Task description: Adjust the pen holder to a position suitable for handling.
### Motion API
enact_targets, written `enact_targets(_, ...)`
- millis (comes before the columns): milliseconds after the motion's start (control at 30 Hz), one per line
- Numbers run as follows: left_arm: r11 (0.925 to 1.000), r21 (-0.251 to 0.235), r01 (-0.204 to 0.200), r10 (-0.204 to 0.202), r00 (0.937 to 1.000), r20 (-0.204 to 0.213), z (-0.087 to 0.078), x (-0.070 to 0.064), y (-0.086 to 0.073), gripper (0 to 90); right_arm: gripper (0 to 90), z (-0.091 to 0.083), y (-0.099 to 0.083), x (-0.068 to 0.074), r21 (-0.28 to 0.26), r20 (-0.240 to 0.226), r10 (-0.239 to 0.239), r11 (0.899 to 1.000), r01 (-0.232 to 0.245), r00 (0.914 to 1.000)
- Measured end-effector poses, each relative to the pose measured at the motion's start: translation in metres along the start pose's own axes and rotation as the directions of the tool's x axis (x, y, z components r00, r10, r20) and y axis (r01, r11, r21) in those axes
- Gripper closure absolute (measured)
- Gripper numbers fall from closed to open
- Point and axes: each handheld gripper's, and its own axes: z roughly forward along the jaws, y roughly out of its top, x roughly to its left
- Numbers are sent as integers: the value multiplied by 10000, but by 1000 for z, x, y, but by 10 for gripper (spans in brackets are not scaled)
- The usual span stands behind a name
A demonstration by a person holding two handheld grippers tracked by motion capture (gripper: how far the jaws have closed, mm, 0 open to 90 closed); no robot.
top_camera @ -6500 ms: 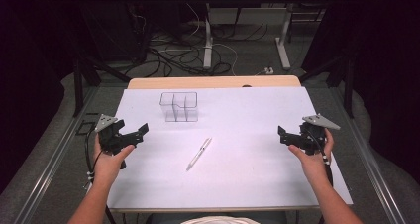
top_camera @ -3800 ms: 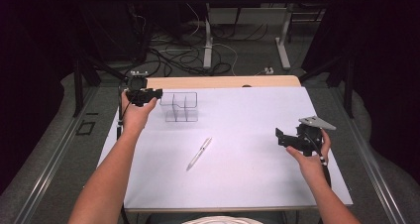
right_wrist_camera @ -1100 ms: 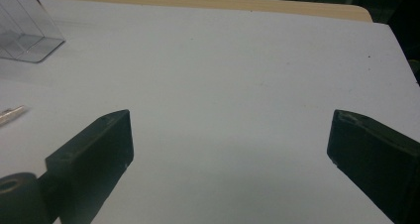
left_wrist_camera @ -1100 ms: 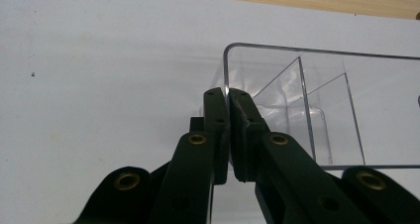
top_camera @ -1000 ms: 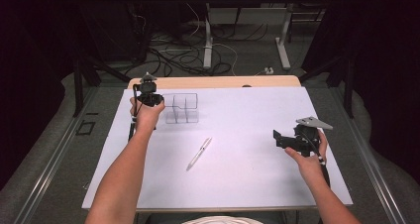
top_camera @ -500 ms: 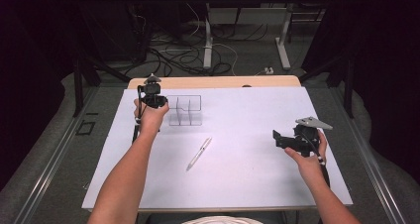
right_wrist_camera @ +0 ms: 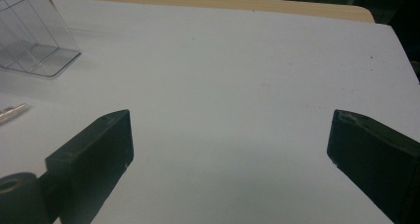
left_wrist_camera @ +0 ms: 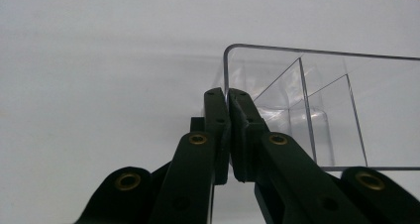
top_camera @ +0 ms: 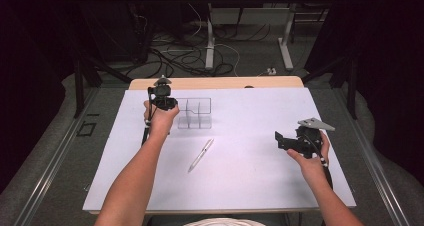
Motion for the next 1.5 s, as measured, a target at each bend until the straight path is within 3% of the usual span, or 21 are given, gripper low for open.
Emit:
enact_targets(533,9998,202,-80,75,9997,231,-1,-23,-5,875,40,-1,0,-1,71,39,-32,10000,31,10000)
enact_targets(1033,9984,331,-459,447,9983,371,0,-47,-10,875,43,0,0,-1,59,26,-84,9999,84,10000)
enact_targets(1500,9977,376,-560,538,9969,579,1,-58,-14,873,43,1,0,0,85,-58,-69,9999,69,10000)
